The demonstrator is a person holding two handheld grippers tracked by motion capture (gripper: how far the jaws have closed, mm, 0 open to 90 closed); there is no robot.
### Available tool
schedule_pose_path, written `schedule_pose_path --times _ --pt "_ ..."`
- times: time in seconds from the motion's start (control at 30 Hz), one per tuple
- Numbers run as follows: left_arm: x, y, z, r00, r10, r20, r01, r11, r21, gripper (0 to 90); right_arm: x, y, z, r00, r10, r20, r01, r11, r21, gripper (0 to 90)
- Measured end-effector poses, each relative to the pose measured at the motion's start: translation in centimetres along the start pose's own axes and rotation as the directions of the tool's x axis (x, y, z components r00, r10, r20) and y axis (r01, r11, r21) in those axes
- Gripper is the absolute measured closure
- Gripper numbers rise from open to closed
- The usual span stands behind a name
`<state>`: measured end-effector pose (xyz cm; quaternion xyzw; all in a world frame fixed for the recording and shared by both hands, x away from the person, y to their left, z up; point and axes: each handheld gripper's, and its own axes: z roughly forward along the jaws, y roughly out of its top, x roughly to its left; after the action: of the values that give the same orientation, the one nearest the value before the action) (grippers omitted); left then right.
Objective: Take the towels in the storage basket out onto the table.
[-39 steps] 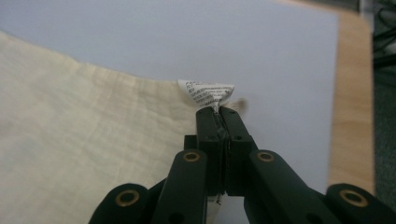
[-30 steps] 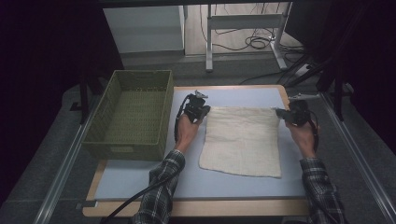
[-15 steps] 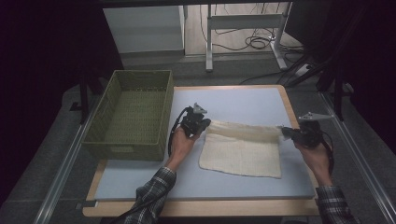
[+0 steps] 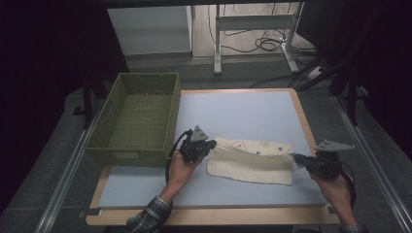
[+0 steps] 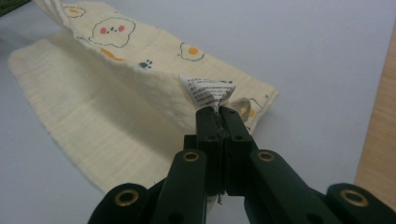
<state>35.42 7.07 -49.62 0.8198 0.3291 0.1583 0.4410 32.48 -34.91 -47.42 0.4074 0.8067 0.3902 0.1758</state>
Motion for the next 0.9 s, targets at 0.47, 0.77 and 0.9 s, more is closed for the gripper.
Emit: schedule_pose_path --times 0.47,0.77,0.9 --pt "-2.2 -3.7 -0.2 0.9988 0.038 0.031 -0.04 0.9976 0.057 87.2 1.3 -3.7 0.4 0.9992 0.014 -0.038 -0.013 0.999 0.042 86.7" --pt "-1.7 -5.7 -2.4 0.9988 -0.044 0.022 0.041 0.9933 0.108 55.0 1.6 -5.4 -1.4 0.9996 0.022 -0.017 -0.021 0.996 0.087 69.5" --pt "-1.4 -5.9 -3.1 0.9981 -0.062 0.0 0.062 0.9926 0.104 54.8 1.1 -5.6 -2.4 0.9997 0.022 0.01 -0.023 0.995 0.095 68.1"
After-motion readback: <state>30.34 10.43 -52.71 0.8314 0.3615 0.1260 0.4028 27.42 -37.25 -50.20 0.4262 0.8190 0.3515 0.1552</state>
